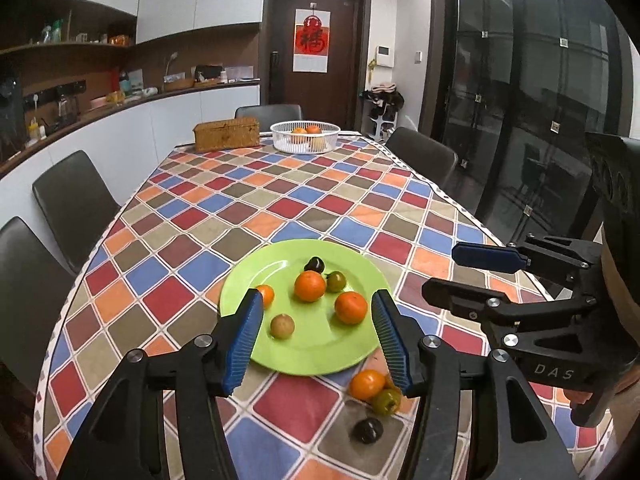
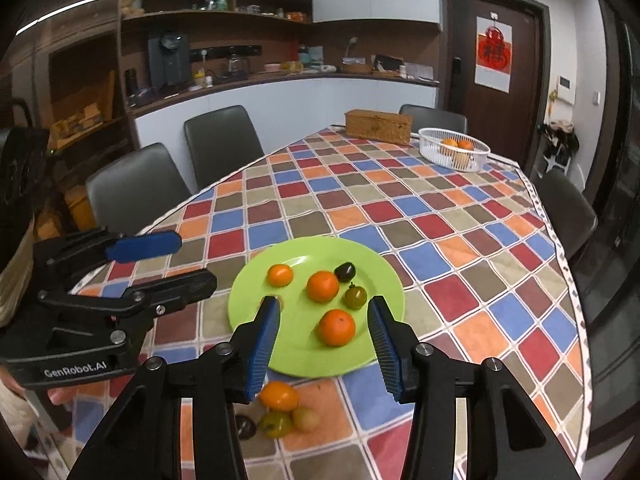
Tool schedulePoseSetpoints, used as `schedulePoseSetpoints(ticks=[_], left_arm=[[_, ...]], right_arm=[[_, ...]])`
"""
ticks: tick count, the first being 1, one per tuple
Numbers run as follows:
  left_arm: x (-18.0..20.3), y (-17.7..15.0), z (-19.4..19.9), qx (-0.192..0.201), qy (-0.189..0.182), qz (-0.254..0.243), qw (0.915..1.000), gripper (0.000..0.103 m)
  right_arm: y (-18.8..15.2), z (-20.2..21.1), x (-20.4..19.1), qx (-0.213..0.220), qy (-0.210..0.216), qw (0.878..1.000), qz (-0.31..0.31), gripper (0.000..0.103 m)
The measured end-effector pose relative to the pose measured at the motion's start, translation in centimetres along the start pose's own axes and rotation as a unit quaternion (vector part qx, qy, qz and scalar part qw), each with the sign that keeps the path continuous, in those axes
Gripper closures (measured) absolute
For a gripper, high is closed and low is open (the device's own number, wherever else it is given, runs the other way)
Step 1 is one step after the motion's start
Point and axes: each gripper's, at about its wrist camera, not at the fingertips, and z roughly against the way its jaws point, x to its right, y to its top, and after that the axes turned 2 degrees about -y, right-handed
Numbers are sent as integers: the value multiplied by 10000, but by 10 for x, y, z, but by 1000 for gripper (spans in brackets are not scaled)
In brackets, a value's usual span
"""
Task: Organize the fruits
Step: 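Withdraw both tools from the plate toward the remaining fruits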
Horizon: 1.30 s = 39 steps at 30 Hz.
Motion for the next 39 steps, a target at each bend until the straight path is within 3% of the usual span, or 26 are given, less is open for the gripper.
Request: schedulePoseSetpoints(ticks=[8, 16, 26, 39], left_arm=[[18, -25, 17, -128, 91, -132, 9998, 45], [26, -52, 14, -443, 103, -45, 9990, 45], [36, -80, -7, -870, 184, -57, 9960, 45], [40, -103, -45, -1455, 59, -110, 9893, 45]], right_arm=[[-19, 13, -9, -147, -1, 9992, 374, 56], [-42, 7, -16, -576, 12, 9935, 984, 56], [-70, -15, -20, -1042, 260, 9819, 1561, 56], [-93, -53, -12, -1445, 592, 9720, 1758, 56]])
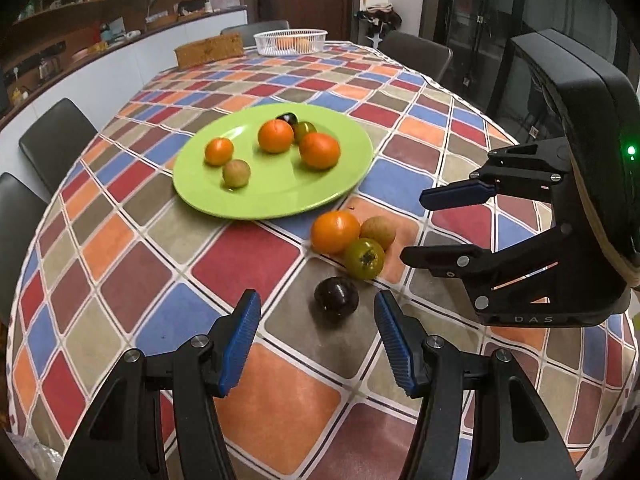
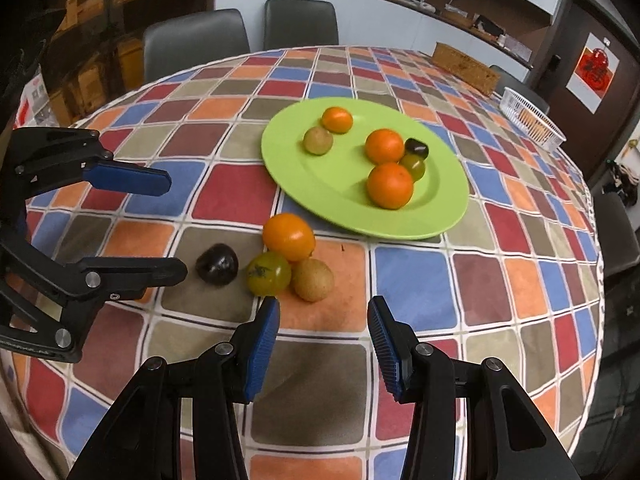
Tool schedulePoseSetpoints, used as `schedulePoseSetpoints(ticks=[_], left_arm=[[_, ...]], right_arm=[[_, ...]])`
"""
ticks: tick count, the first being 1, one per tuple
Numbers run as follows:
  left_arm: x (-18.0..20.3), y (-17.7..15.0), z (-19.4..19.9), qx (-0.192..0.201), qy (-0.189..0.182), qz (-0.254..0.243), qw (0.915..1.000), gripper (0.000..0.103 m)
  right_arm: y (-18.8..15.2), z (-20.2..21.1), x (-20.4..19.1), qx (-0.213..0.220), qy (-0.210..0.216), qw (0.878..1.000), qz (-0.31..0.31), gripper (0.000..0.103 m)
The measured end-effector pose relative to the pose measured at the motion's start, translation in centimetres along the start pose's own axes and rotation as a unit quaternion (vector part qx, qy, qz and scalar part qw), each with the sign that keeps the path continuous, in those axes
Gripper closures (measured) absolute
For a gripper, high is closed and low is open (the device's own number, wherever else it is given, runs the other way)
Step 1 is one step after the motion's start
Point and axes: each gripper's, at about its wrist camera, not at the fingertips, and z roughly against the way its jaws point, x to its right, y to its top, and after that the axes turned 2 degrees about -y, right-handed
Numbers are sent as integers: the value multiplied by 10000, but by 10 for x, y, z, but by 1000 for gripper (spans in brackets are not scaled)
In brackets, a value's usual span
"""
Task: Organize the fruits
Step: 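Withdraw both tools from the plate toward the remaining fruits, then grasp the brown round fruit with the right tool while the left tool grasps the dark plum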
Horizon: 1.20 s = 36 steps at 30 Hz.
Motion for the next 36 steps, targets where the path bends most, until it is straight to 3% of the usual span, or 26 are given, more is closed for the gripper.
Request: schedulePoseSetpoints(ticks=[13, 17, 23, 27, 32, 36], left_arm=[[4, 2, -24, -195, -216, -107, 9995, 46], [3, 4, -28, -218, -266, -108, 9993, 51], [1, 5, -34, -291, -411, -49, 9987, 67], [2, 5, -35, -290, -462, -51, 9985, 75], [0, 4, -34, -252, -517, 3, 9983, 75], [-1, 3, -30, -199, -514, 57, 9985, 76]], right_arm=[[1, -16, 3, 2, 83, 9998, 175, 57], [2, -20, 3, 5, 130, 9997, 224, 61], [4, -24, 3, 54, 230, 9994, 265, 61], [5, -28, 3, 20, 324, 9992, 220, 68], [5, -29, 1, 32, 408, 9991, 143, 76], [3, -26, 2, 77, 370, 9993, 9, 76]])
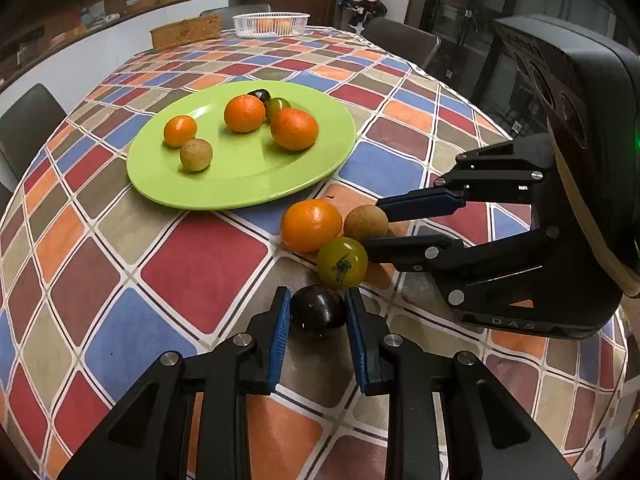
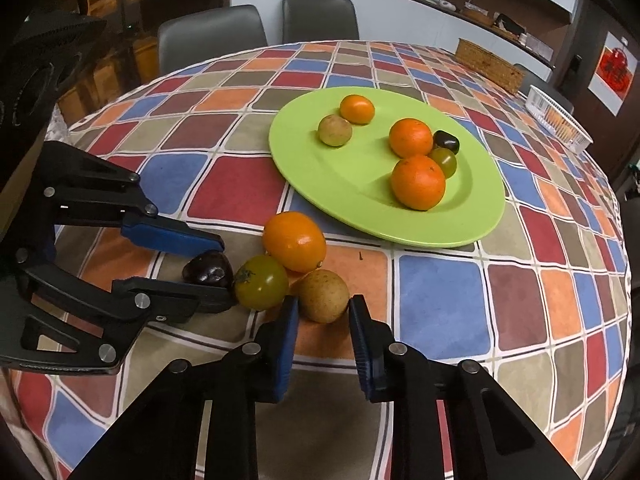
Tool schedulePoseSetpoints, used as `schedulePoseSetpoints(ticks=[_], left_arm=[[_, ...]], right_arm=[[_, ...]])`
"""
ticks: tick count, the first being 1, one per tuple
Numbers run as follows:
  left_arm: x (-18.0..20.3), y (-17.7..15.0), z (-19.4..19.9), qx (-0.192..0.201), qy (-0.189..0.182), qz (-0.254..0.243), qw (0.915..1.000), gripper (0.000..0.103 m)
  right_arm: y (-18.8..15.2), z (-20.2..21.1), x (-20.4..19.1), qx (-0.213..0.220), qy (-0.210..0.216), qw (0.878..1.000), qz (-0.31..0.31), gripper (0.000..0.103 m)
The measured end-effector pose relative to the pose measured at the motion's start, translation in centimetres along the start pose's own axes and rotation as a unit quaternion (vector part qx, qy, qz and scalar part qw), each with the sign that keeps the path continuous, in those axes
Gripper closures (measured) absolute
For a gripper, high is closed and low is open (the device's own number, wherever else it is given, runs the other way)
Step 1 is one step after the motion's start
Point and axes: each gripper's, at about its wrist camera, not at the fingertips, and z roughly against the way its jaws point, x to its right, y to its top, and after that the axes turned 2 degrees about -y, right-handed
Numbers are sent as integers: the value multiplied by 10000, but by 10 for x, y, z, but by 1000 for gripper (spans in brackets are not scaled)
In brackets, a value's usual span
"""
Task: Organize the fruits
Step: 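Grasp the brown round fruit with the right tool while the left tool grasps the dark plum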
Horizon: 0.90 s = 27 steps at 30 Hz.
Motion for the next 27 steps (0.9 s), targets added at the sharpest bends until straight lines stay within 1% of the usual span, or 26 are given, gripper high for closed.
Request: schedulePoseSetpoints(ticks=[5, 9, 11, 14, 20, 24, 27], left_arm=[[3, -1, 10, 121, 0, 13, 9999, 76], [6, -1, 16, 196, -1, -4, 9998, 76], [6, -1, 19, 225, 2, -2, 9997, 76], [6, -1, 22, 260, 21, 7, 9997, 76], [5, 0, 25, 280, 33, 50, 9996, 76], [5, 1, 26, 307, 48, 46, 9995, 76], [4, 2, 25, 307, 52, 57, 9995, 76]], right_arm=[[-3, 8, 3, 90, -16, 9997, -227, 77], [-4, 18, 0, 185, -47, 9994, -293, 79], [-4, 20, -1, 192, -34, 9993, -310, 81], [-5, 20, -1, 150, -26, 9993, -354, 81], [-3, 15, 4, 37, 11, 9988, -494, 78], [-1, 9, 9, -45, 4, 9980, -630, 74], [-2, 3, 12, -118, 53, 9974, -714, 74]])
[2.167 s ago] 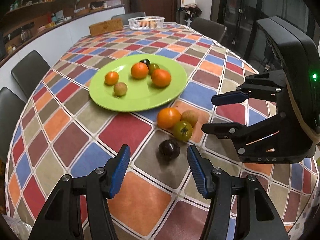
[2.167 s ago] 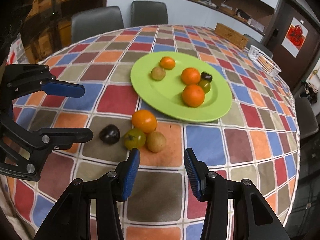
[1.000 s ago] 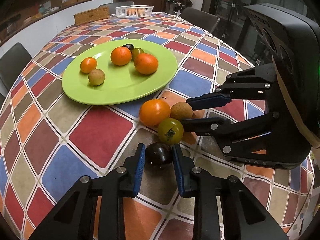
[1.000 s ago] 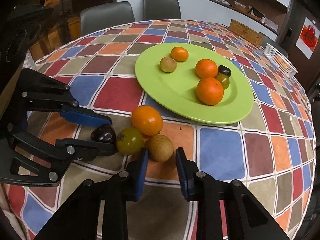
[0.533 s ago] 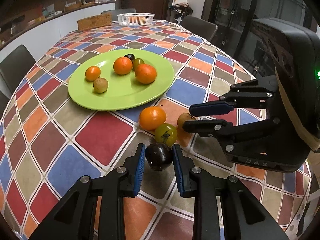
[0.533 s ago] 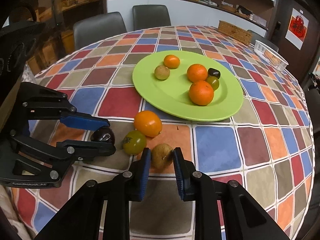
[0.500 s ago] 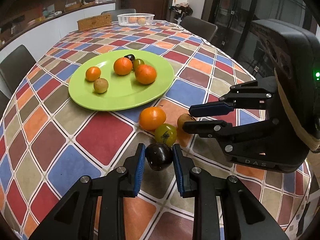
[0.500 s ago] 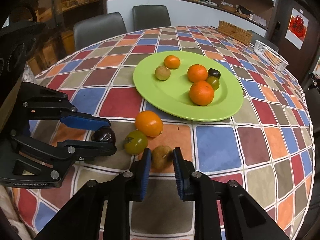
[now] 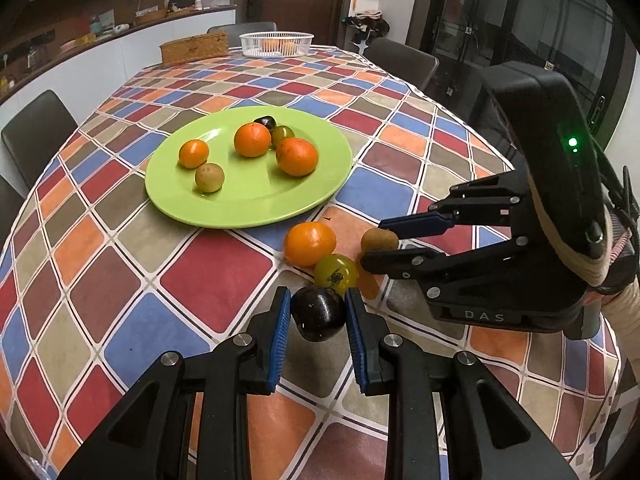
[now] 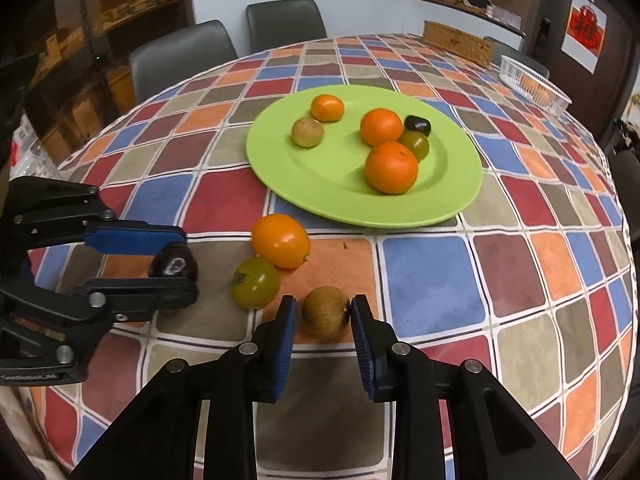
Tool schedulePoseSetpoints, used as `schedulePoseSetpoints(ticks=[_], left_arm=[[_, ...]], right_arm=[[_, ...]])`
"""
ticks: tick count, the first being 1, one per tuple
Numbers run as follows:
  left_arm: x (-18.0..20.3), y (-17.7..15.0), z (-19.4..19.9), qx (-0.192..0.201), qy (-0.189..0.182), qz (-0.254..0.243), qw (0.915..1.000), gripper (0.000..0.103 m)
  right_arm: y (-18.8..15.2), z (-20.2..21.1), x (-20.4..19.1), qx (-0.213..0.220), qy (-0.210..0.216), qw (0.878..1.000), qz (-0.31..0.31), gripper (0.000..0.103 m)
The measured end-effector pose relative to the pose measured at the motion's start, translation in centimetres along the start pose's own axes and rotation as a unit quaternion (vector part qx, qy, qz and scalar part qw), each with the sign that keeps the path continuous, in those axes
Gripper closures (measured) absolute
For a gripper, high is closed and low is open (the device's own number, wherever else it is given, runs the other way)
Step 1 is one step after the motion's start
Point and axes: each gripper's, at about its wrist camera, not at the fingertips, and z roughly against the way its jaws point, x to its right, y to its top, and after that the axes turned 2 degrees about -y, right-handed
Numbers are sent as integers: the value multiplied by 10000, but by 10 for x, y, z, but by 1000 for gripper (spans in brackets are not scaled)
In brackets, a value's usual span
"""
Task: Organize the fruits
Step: 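Grasp the brown round fruit with the right tool while the left tool grasps the dark plum, then carry both fruits onto the green plate and open both tools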
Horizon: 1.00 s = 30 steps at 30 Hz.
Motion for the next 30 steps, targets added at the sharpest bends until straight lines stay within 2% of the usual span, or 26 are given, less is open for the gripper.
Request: schedulePoseSetpoints(ticks=[4, 13, 30], left_arm=[[0, 0, 0, 0, 3, 3, 10000, 76], [-3, 1, 7, 129, -45, 70, 9999, 76], [-11, 32, 56, 918, -61, 2, 9958, 76]], right_arm=[[-3, -5, 0, -62, 55, 10000, -29, 74], [-2, 18, -7, 237, 18, 9997, -95, 76], [28, 76, -15, 1098, -36, 9919, -635, 76]])
